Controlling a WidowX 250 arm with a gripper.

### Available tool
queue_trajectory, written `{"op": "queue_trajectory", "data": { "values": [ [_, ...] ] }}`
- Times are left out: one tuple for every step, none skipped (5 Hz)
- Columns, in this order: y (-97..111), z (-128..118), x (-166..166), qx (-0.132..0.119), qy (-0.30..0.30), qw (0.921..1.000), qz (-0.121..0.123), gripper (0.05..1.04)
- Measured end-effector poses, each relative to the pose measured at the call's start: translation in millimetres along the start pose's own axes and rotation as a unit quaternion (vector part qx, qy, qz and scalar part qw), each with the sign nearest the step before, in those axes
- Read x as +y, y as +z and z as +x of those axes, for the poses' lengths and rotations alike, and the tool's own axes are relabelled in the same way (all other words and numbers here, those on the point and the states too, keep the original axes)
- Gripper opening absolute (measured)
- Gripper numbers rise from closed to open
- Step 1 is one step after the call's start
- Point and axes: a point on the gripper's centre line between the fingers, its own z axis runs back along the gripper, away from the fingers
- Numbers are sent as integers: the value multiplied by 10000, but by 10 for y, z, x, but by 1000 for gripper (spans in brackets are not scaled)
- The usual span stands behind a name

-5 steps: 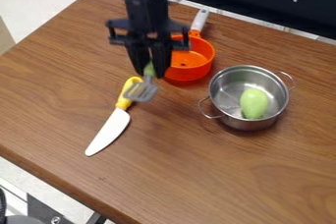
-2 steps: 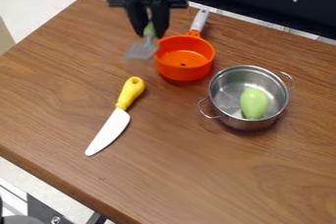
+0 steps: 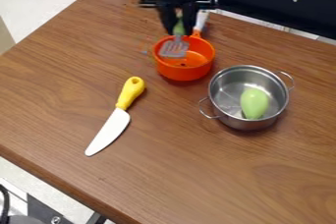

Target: Place the spatula in the orange bowl

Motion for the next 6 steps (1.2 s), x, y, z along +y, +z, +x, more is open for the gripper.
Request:
{"op": "queue_trajectory", "data": {
  "values": [
    [-106,129,-80,-268,-28,9996,45,290],
    [-192,218,-131,-397,13,9991,133,290],
    [-283,224,-108,-372,-5,9990,266,290],
    [-386,249,-77,-288,-36,9989,381,291],
    [-387,229,-87,-124,-135,9991,375,346],
    [-386,185,-70,17,-129,9991,409,632]
  ]
}}
